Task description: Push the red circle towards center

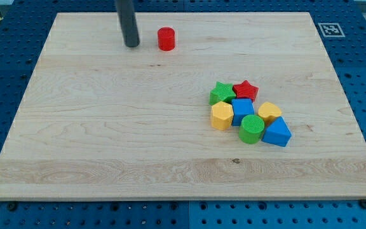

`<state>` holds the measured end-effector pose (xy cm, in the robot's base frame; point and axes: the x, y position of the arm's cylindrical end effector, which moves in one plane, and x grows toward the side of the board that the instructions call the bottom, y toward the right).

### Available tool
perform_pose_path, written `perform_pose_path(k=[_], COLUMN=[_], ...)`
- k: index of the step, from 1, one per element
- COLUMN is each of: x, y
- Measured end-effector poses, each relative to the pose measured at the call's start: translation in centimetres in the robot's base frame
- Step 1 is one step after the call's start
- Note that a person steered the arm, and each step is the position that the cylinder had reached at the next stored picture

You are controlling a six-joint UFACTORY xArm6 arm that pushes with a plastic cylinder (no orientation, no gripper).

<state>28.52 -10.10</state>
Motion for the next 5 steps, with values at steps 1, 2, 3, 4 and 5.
perform_pose_path(k=[1,2,3,4,5], x=[-3.1,-4.9,-1.8,4.2,8.3], y=[2.8,4.8,6.9,7.8,9.5])
